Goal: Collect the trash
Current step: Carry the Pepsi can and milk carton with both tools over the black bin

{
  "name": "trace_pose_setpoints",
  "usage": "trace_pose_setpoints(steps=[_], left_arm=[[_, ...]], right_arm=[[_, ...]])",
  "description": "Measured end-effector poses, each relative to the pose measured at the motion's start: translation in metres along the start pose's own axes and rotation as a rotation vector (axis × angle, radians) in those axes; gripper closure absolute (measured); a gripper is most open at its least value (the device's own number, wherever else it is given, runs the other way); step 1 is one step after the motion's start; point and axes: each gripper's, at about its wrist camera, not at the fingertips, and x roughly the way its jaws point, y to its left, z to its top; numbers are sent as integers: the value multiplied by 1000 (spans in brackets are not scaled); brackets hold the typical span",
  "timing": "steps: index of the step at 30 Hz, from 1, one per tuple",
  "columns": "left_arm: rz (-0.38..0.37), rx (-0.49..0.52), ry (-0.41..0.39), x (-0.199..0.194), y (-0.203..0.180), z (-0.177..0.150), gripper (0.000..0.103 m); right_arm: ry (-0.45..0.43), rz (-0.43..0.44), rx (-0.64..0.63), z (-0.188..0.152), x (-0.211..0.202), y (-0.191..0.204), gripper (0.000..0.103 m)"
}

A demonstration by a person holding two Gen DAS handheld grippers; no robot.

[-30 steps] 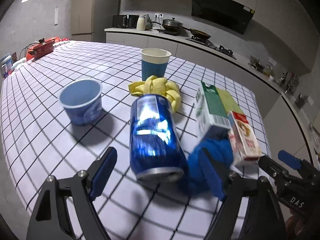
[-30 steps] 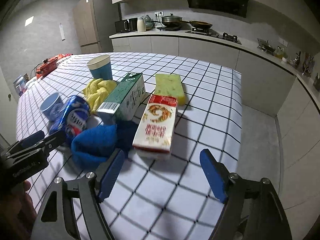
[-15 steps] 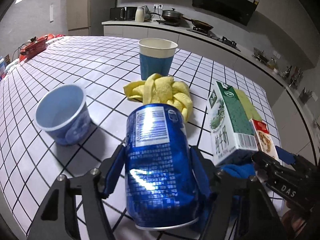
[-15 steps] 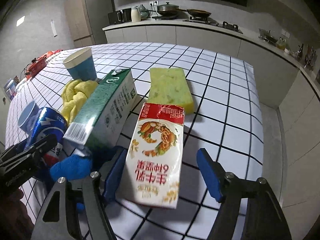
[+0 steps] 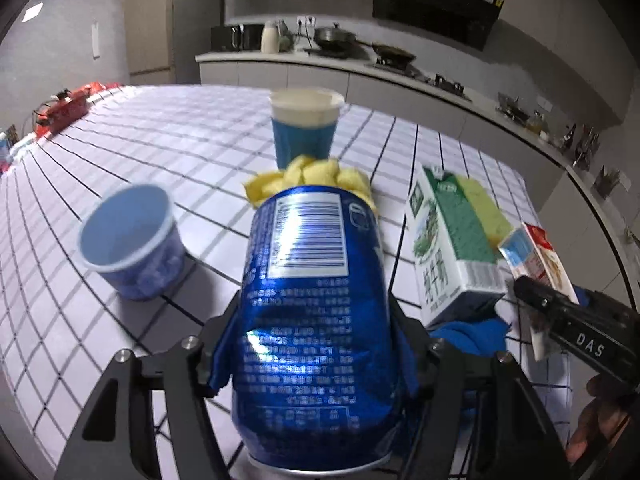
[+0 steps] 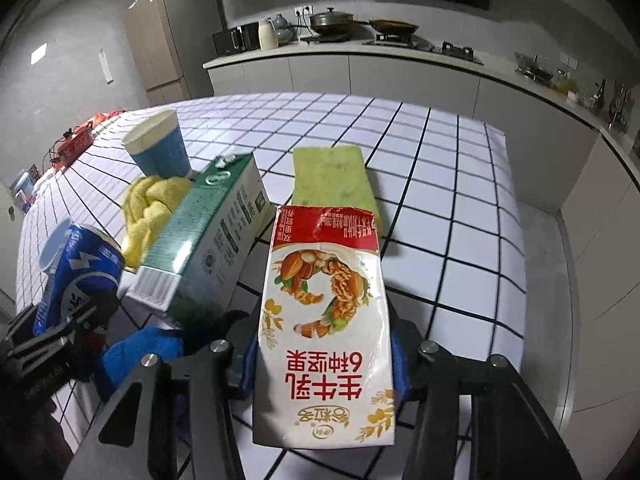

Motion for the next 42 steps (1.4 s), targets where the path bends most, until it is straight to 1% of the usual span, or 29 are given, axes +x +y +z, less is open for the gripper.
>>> trace_pose_setpoints(steps=[5,12,16,20,26,34,39,42], left_arm=[[-5,17,-54,-33,0,-2,38],[-63,84,-74,-64,-28,-16,38],[-118,117,-62,-76,-51,-29,38],[-174,151,-45,-85,-81,-46,38],[-268,239,-27,-99,-138,-68,38],[-384,351,14,-120,-204,-108,38],[-434,408,53,-125,-243,-137,38],[-447,440,81,-122,-260,-153,38]], right_arm=[[-45,8,9,-2,-30,-8,51],[-97,16,-1,-17,-84,-23,51],[-115,22,8,-38,-117,-44,51],[-119,-10,26,-62,-145,-67,51],[-114,-64,67,-102,-181,-108,51],[-102,-148,142,-162,-232,-173,51],[-82,-198,165,-199,-255,-212,51],[-60,-212,163,-219,-261,-231,51]])
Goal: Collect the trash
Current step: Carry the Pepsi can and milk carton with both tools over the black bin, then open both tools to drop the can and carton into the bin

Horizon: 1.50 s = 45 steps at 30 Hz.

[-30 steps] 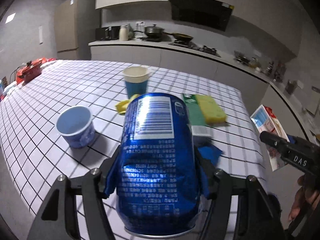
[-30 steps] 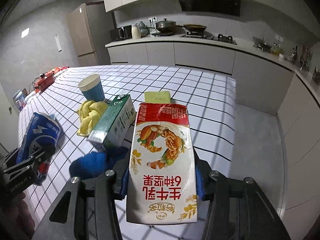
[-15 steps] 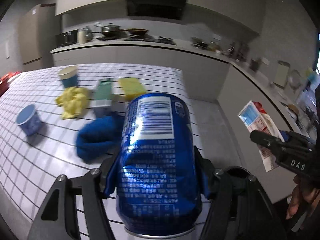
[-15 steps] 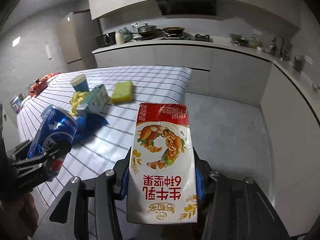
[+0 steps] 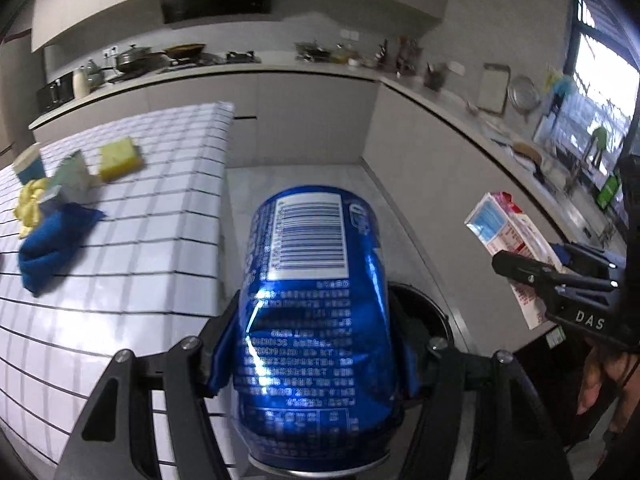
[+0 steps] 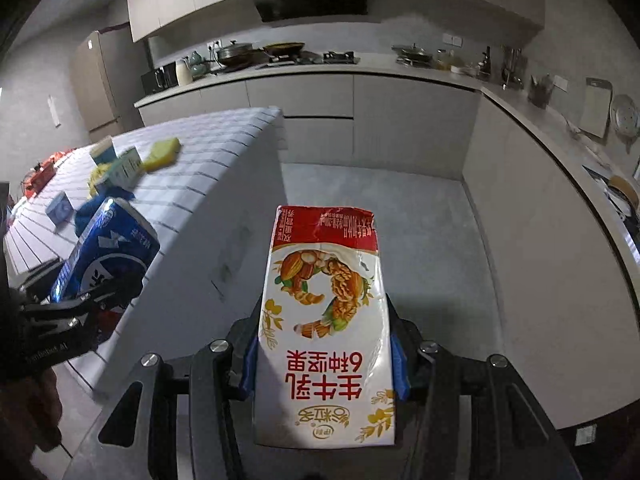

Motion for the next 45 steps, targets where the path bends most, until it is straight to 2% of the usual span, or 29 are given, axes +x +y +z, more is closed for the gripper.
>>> trace_pose_setpoints(steps=[4,7,16,18,19,20,21,22,24,26,28,30,38,45], left_arm=[[-25,35,49,23,-23,-12,38],[-17,56,97,45,-43,-26,38],[-30,58,191,95,-74,-46,38],[-52,42,208,111,-74,-47,36],[-90,20,217,124,-71,-49,34],[-75,7,242,135,-68,-52,18],[-39,-2,257,143,-63,-55,7],[-22,-19,264,150,-56,-60,6],[31,-37,297,157,-45,-66,5],[59,-42,292,154,-40,-70,5],[81,-29,286,150,-41,-72,5],[99,-25,290,149,-45,-73,0],[99,-27,263,141,-50,-71,0],[125,-24,210,113,-53,-64,0]], right_arm=[[43,15,-29,-23,7,-26,51],[88,44,-71,-42,23,-41,51],[198,127,-198,-77,77,-66,51],[230,140,-252,-82,94,-66,51],[246,157,-281,-84,105,-66,50],[248,168,-332,-87,116,-64,45],[246,156,-372,-92,126,-64,30],[281,107,-421,-99,145,-65,0],[310,100,-441,-105,161,-68,0],[300,56,-430,-107,168,-76,0],[288,48,-373,-106,168,-84,0],[281,49,-345,-108,167,-86,0],[248,48,-290,-102,155,-89,0],[218,17,-281,-97,134,-91,0]])
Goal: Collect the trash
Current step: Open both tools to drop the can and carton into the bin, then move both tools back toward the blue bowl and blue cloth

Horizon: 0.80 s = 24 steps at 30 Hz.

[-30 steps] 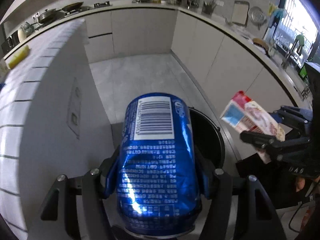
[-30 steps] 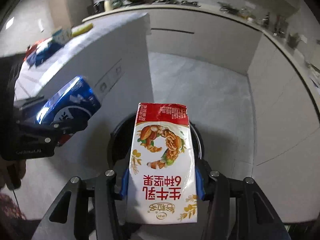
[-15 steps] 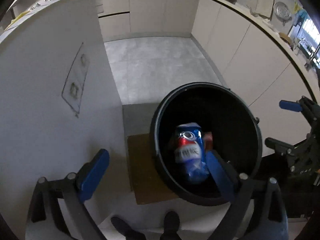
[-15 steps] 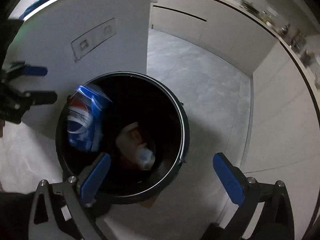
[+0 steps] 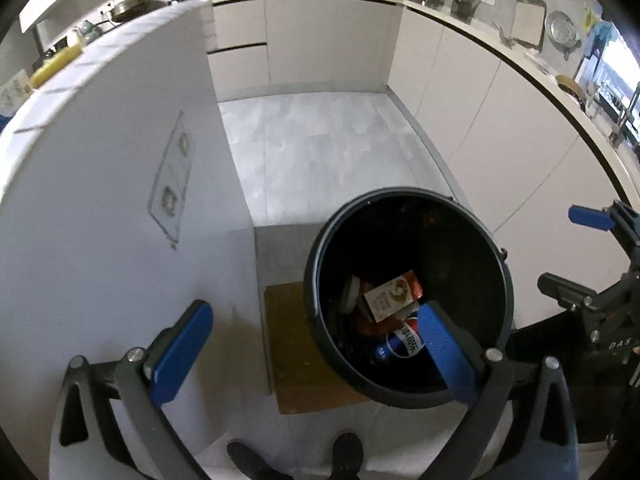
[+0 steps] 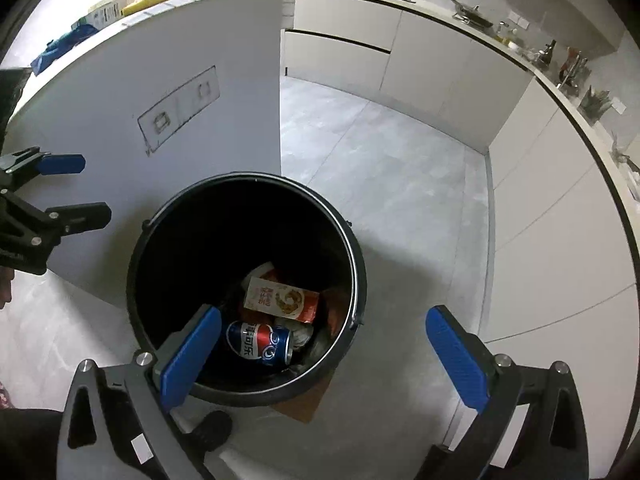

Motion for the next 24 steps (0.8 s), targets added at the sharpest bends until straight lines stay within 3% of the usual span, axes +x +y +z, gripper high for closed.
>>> trace_pose_setpoints(steps=[11,24], left_arm=[[21,-21,-139,-76,1,7,0],[68,-116,-237,-134,49,-2,0]], right_arm=[[-127,-51,55,13,-86,7,0],[-240,-55,92,42,-147,47,0]])
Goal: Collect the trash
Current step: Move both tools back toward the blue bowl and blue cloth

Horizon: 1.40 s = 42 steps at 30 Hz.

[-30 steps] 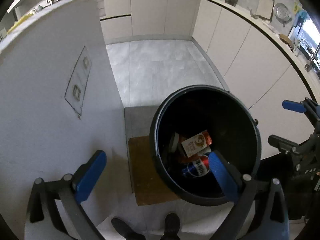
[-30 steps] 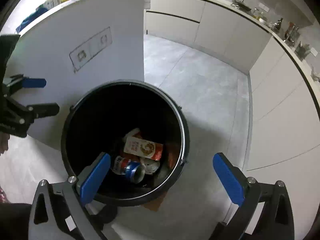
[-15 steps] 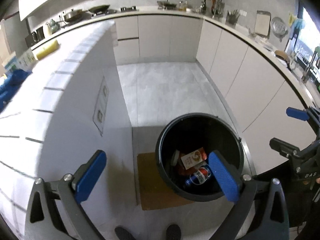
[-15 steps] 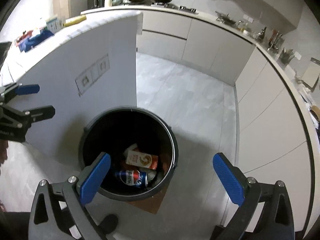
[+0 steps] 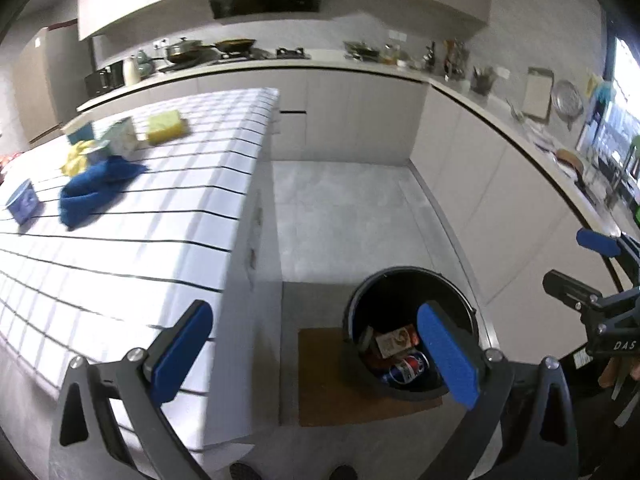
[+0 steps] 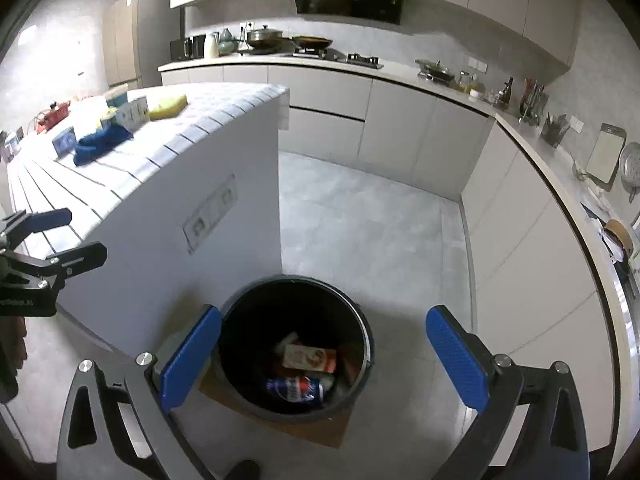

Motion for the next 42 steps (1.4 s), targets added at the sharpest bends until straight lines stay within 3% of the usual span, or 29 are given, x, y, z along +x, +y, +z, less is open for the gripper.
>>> trace_pose_setpoints(steps=[9,13,23,35,42], left_arm=[[93,-109,-52,-27,73,1,0],[151,-140,-74,-40,111,1,0],[201,-213,-109,-61,220,0,0],[270,-230,-119,-51,331,7,0],[250,-241,-110,-35,367,14,0]], right_arm=[[-72,90,32,43,-5,55,0],[-85,119,-6,65,0,103,0],[-129,195,-60,111,1,215,0],[-93,172,-5,152,34,332,0],[-65,159,22,169,62,375,0]])
